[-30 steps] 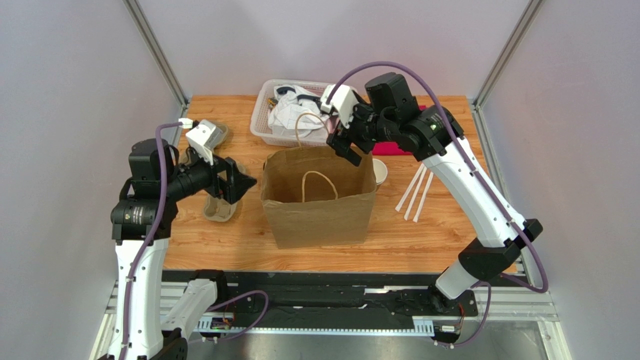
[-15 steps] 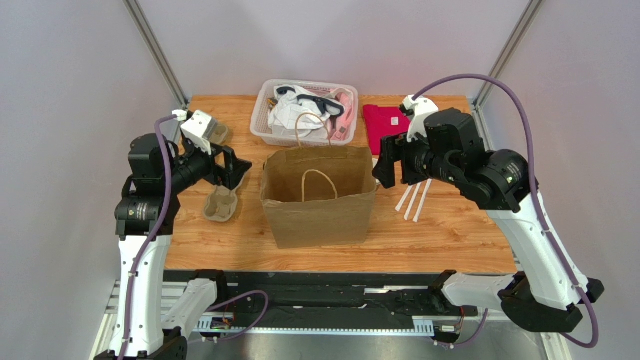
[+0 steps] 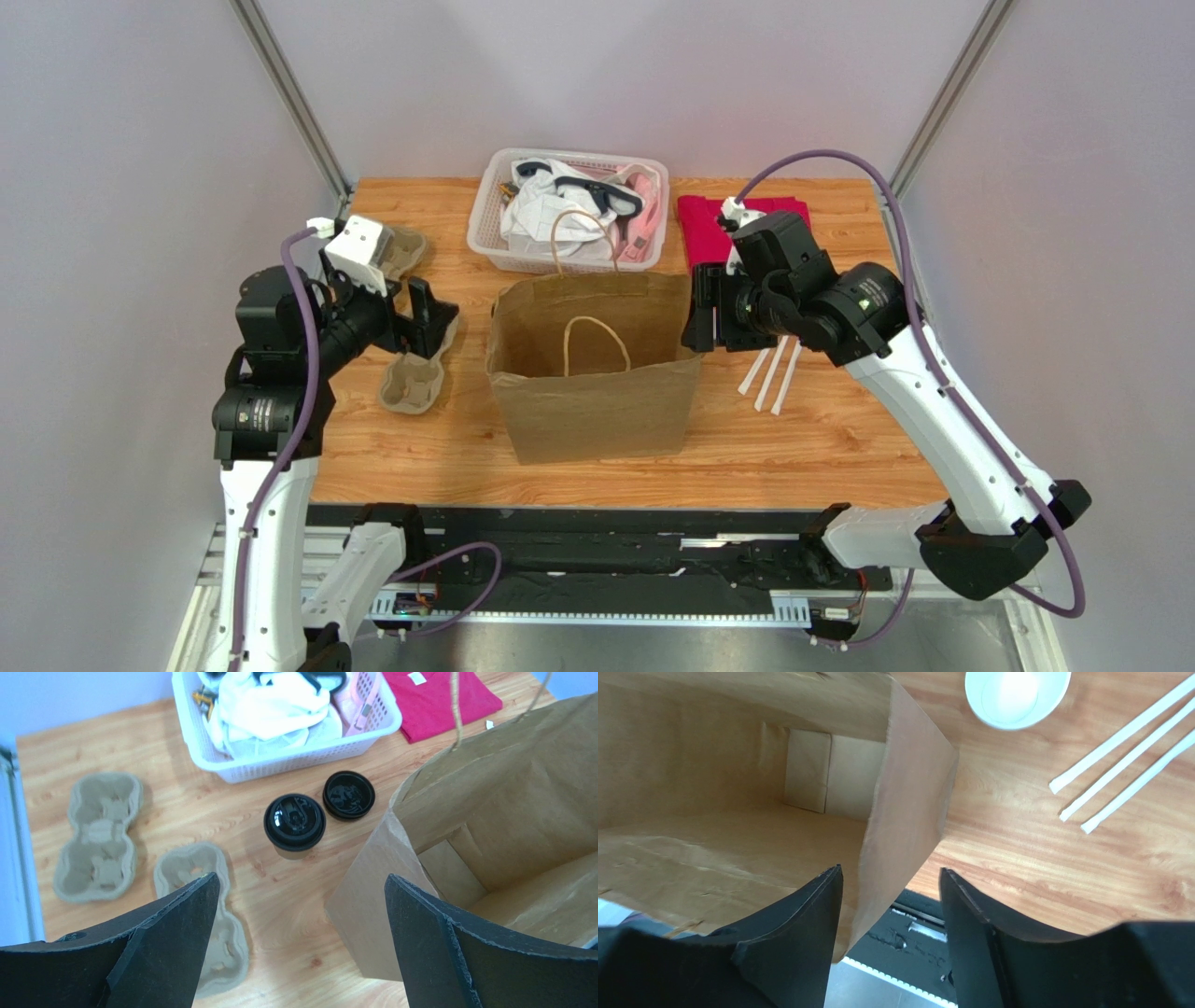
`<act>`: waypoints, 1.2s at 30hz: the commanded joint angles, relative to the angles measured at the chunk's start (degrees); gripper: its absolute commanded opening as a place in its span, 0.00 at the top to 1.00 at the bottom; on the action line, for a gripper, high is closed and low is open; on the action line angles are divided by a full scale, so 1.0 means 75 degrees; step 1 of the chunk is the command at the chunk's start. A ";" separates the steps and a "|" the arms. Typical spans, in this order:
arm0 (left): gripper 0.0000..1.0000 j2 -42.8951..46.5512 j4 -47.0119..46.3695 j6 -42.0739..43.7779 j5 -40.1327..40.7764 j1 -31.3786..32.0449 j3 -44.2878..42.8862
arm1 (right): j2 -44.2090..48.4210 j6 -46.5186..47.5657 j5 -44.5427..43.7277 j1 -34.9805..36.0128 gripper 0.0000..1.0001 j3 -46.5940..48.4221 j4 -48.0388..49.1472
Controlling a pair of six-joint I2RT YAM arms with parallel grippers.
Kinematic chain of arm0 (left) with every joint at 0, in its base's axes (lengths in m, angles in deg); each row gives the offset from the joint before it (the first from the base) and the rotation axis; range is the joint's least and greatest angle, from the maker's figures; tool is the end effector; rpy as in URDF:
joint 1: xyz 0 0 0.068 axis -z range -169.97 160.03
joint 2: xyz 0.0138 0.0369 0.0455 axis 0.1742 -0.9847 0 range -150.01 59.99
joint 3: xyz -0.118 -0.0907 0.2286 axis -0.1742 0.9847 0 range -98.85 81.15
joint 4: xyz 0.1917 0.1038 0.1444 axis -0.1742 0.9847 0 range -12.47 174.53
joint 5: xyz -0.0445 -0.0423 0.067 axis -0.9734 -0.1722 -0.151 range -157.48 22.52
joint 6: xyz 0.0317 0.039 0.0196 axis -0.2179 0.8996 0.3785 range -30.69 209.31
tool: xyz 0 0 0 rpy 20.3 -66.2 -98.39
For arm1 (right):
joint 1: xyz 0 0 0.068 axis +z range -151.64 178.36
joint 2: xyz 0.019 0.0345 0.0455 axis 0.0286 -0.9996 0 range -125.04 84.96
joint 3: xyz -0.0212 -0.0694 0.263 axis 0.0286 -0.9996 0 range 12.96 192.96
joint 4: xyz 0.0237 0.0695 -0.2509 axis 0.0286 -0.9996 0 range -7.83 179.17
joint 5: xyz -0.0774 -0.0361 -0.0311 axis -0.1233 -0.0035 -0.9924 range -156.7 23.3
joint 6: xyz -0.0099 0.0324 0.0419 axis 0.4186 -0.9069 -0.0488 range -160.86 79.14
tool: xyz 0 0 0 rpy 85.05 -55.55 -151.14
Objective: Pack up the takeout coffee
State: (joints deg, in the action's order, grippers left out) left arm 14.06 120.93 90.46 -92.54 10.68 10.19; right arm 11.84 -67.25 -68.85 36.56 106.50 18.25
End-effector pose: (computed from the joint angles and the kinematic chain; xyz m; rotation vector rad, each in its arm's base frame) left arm 0.1337 -0.0165 0.4277 0.3269 1.8516 -0.4067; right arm 0.1750 0.1361 0.4234 -0.2409 2.4924 0.4407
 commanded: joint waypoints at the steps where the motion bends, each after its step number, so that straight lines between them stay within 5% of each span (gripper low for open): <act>1: 0.03 -0.0251 0.0530 -0.0854 0.0319 -0.0039 -0.0102 | 0.0000 -0.0336 0.0099 -0.0182 0.51 -0.0132 0.0326; 9: 0.01 -0.0705 0.1511 0.0523 0.0798 -0.0039 -0.0264 | -0.0059 0.0913 0.0076 -0.0452 1.00 0.0699 0.0315; 23: 0.04 -0.3939 0.4056 0.4754 0.0096 -0.1210 -0.2279 | 0.0539 0.5754 0.2102 -0.0452 1.00 0.0899 -0.0084; 36: 0.06 -0.6026 0.2370 0.9395 -0.1755 -0.1820 -0.2233 | -0.0457 0.6905 0.3416 -0.0511 1.00 0.2282 -0.1079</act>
State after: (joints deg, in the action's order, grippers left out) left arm -25.39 142.06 145.67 -97.75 -2.55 -4.34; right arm 9.96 -19.26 -46.10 33.04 120.24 12.79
